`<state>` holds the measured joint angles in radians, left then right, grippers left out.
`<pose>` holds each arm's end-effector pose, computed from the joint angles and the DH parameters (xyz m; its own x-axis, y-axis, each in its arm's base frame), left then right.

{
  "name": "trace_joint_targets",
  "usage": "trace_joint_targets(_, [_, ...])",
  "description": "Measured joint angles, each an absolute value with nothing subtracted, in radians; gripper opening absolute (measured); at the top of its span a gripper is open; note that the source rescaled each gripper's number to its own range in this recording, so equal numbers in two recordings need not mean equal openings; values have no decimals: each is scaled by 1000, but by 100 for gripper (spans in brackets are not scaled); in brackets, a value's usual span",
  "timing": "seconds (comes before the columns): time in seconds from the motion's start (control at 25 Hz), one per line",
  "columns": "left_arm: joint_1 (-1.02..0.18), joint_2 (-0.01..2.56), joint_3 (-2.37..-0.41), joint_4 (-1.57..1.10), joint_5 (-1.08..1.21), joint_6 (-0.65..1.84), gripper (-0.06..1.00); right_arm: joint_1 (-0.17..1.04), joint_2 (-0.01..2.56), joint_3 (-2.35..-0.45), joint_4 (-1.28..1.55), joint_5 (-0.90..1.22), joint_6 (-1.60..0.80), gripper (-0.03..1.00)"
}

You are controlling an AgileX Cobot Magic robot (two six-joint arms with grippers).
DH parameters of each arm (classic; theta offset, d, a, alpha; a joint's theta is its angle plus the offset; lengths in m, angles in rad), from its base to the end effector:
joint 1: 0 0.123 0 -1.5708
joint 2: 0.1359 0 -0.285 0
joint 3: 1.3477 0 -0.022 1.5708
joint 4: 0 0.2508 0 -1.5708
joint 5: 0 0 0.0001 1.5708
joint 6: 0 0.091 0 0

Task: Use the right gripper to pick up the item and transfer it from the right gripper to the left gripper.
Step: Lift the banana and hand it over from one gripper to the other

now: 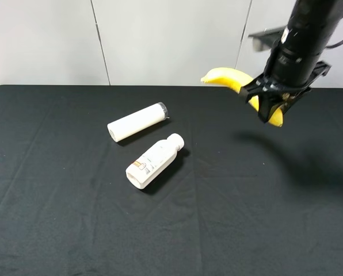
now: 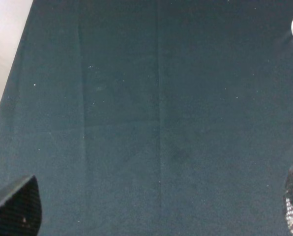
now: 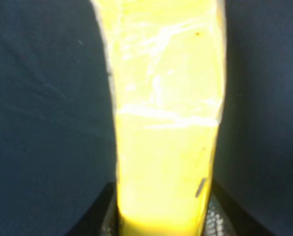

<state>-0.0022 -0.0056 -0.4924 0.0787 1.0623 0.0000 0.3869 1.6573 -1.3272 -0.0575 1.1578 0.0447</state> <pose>-0.0050 0.0063 0.2752 -0.4600 0.0393 -0.8871 -0.0412 0.9970 0.0655 0.3046 0.1189 0.2724 -0.9204 -0.3517 -0.1710 -0.3487 0.9360 -0.0482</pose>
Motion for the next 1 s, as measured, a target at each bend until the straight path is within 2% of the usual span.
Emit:
trace_joint_targets(0.64, [-2,-6,-492,79,1062,0,97,389,1523,-1327,42,1211,-87,3])
trace_joint_targets(1.0, [-2,-6,-492,79,1062,0,97,505,1513,-1327,39,1210,-198,3])
